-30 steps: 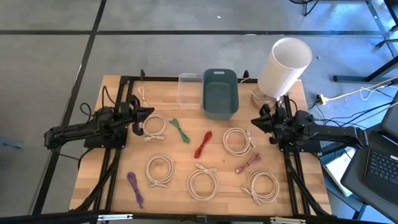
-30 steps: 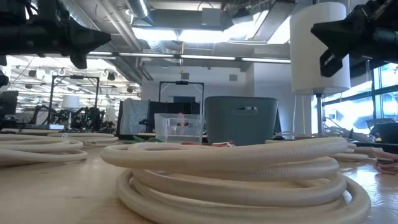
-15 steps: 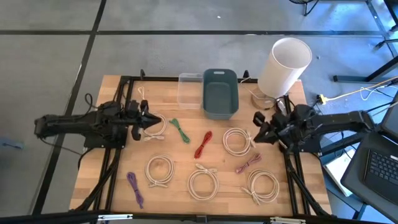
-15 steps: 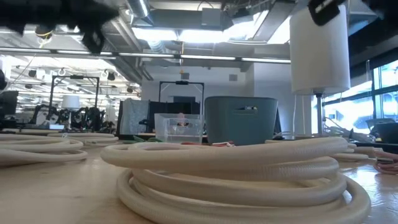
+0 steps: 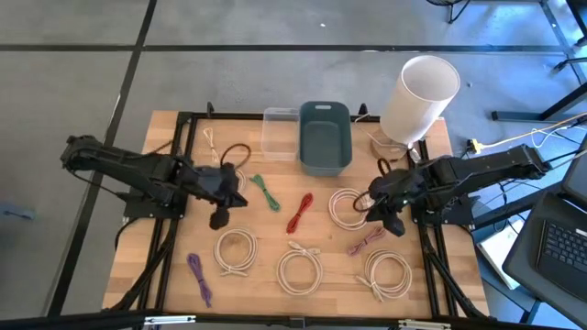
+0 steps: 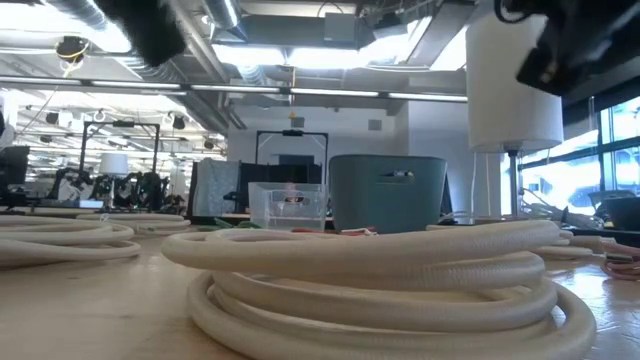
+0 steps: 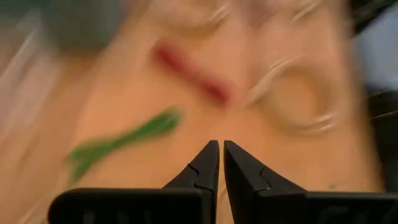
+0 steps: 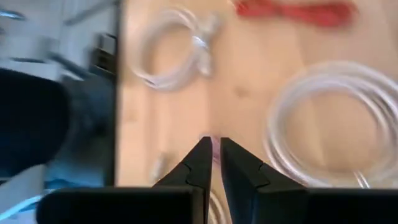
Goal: Pick and place USB-C Cables
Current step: Put the white USB cable into the transparent bin
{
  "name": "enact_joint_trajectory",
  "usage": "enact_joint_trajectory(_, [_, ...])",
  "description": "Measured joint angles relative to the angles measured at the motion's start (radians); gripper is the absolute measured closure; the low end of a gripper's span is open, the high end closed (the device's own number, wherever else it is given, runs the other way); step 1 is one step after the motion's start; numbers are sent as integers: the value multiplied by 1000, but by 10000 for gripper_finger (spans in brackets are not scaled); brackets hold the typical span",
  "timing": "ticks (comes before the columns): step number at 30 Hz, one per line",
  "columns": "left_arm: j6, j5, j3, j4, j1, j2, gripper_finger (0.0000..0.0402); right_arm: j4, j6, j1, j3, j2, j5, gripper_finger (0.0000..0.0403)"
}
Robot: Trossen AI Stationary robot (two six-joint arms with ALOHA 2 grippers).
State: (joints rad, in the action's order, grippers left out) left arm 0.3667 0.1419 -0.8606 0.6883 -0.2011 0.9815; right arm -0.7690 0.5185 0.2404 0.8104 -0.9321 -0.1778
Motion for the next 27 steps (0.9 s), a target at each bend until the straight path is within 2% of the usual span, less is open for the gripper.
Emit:
enact_joint_trajectory(2, [68, 119, 0, 127, -1, 19, 392, -55, 22, 19, 0, -2, 87, 366])
enact_joint_trajectory(4, [185, 284, 3, 241, 2, 37, 397, -92, 22, 31, 0, -2, 194, 366])
enact_joint_trajectory(6, [374, 459, 18, 350, 20, 47, 400, -100, 23, 41, 0, -2, 301, 366])
enact_joint_trajectory(8, [570, 581, 42, 428, 60, 50, 400, -96, 21, 42, 0, -2, 389, 366])
enact_joint_trajectory(10, [739, 623, 74, 500, 111, 49, 398, -88, 2, 42, 0, -2, 462, 366])
enact_joint_trajectory(12, [867, 624, 120, 538, 178, 42, 395, -84, -4, 42, 0, -2, 532, 366])
enact_joint_trajectory(15, [968, 612, 193, 528, 304, 28, 390, -79, -3, 41, 0, -2, 592, 366])
enact_joint_trajectory(18, [872, 546, 244, 436, 453, 13, 385, -78, -11, 41, 0, -2, 604, 366])
enact_joint_trajectory(24, [380, 346, 268, -3, 750, 18, 358, -28, -65, 42, 0, -2, 605, 366])
enact_joint_trajectory(27, [234, 230, 268, -111, 891, 33, 337, -18, -73, 41, -1, -2, 605, 366])
